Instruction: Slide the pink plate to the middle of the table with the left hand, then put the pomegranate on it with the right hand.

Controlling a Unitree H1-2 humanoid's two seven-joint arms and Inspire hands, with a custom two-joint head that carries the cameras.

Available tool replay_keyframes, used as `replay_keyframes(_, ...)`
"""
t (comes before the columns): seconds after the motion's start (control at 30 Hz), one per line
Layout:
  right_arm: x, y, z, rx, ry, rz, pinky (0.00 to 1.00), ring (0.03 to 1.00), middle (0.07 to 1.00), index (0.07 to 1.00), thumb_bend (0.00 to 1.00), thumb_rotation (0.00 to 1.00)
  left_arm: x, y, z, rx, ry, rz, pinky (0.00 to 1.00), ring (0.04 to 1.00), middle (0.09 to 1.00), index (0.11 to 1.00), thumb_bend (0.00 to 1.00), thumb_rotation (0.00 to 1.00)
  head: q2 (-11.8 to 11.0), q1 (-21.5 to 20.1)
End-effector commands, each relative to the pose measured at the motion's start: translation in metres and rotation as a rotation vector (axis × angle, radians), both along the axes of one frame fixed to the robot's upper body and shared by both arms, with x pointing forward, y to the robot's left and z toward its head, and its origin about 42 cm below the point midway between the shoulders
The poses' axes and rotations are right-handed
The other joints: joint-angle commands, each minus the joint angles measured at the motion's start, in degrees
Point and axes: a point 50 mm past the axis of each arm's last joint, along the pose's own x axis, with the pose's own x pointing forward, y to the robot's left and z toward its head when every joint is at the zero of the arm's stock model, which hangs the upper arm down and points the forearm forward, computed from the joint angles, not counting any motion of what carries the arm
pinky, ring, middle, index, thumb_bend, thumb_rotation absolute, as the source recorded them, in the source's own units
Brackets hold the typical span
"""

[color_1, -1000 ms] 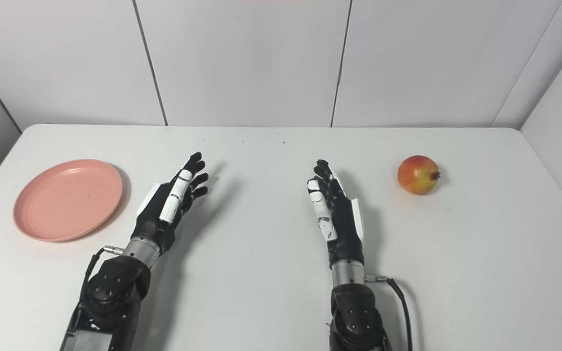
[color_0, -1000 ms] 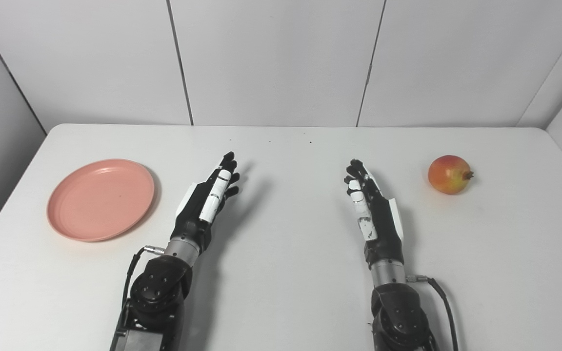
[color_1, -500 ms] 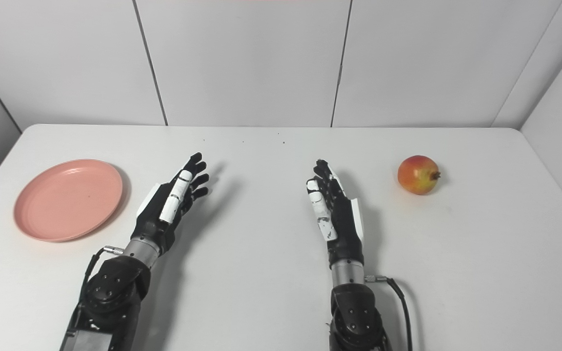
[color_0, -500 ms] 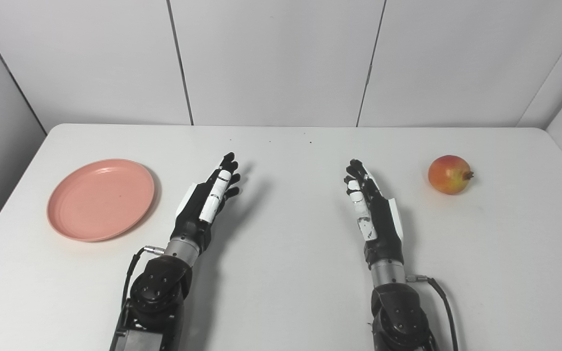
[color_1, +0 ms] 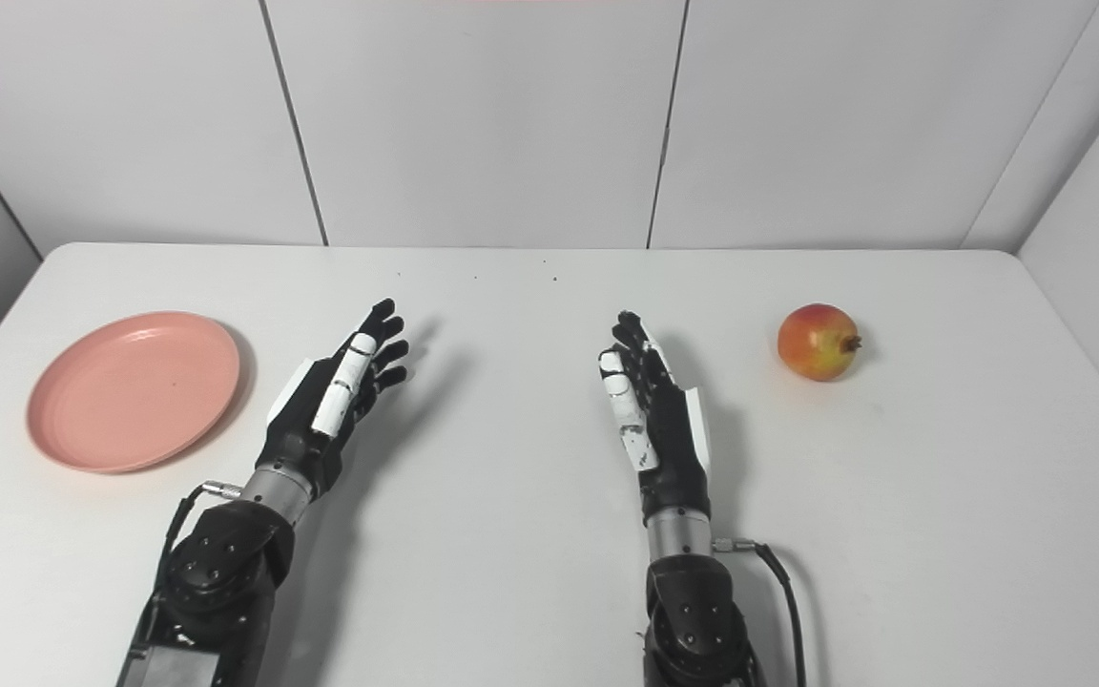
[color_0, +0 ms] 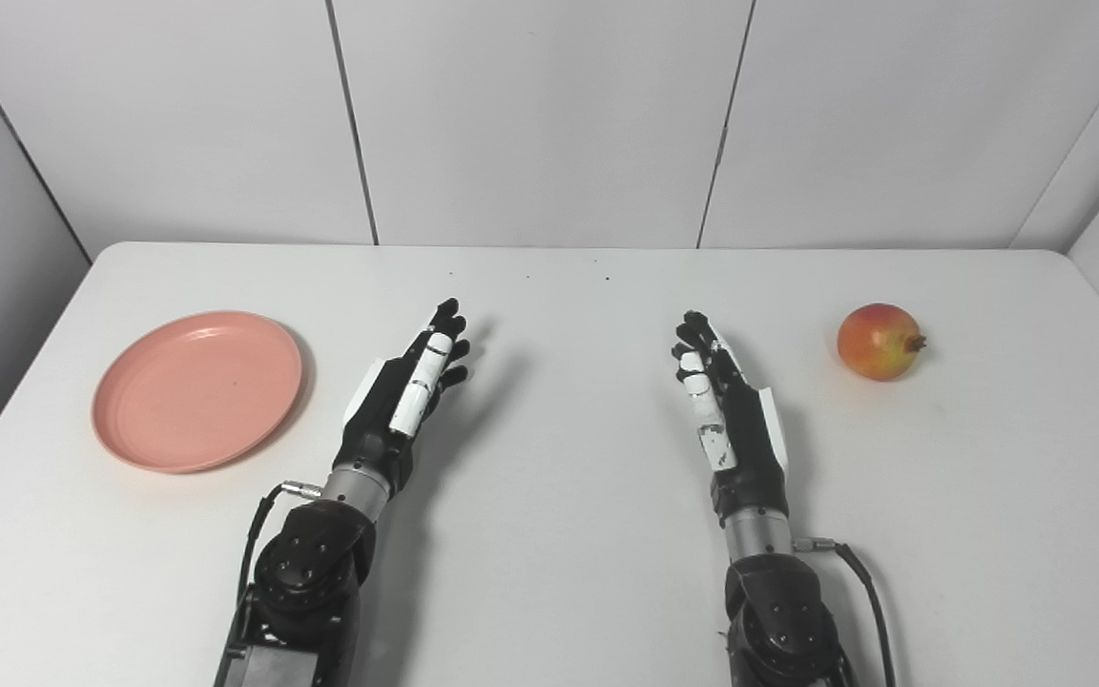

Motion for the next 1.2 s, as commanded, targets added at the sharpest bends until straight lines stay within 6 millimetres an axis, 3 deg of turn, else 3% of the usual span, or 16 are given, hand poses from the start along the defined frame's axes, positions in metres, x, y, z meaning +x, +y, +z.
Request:
replay_keyframes(0.0, 0.006, 0.004, 0.021, 0.015, -0.068, 0.011, 0.87, 0.873, 0.887, 0.886, 0.58, 0.93, 0.008, -0.004, 0.019, -0.003, -0.059, -0.014, 0.92, 0.952, 0.978, 0.984, 0.52, 0.99, 0.1, 0.1)
replay_keyframes(0.27, 0.006, 0.004, 0.018, 0.014, -0.059, 0.01, 0.89, 0.881, 0.895, 0.893, 0.59, 0.94, 0.008, -0.004, 0.017, -0.005, -0.054, -0.015, 0.92, 0.954, 0.981, 0.98, 0.52, 1.0, -0.7, 1.1)
replay_keyframes(0.8, 0.005, -0.009, -0.003, 0.035, -0.058, 0.012, 0.88, 0.873, 0.884, 0.885, 0.57, 0.89, 0.006, -0.016, -0.003, 0.021, -0.065, -0.025, 0.92, 0.964, 0.983, 0.97, 0.49, 1.0, -7.8, 12.4)
replay_keyframes(1.17, 0.006, -0.021, -0.013, 0.017, -0.06, 0.015, 0.88, 0.873, 0.886, 0.889, 0.57, 0.9, 0.008, -0.026, -0.014, 0.023, -0.069, -0.016, 0.92, 0.964, 0.976, 0.964, 0.52, 1.0, -10.9, 16.5)
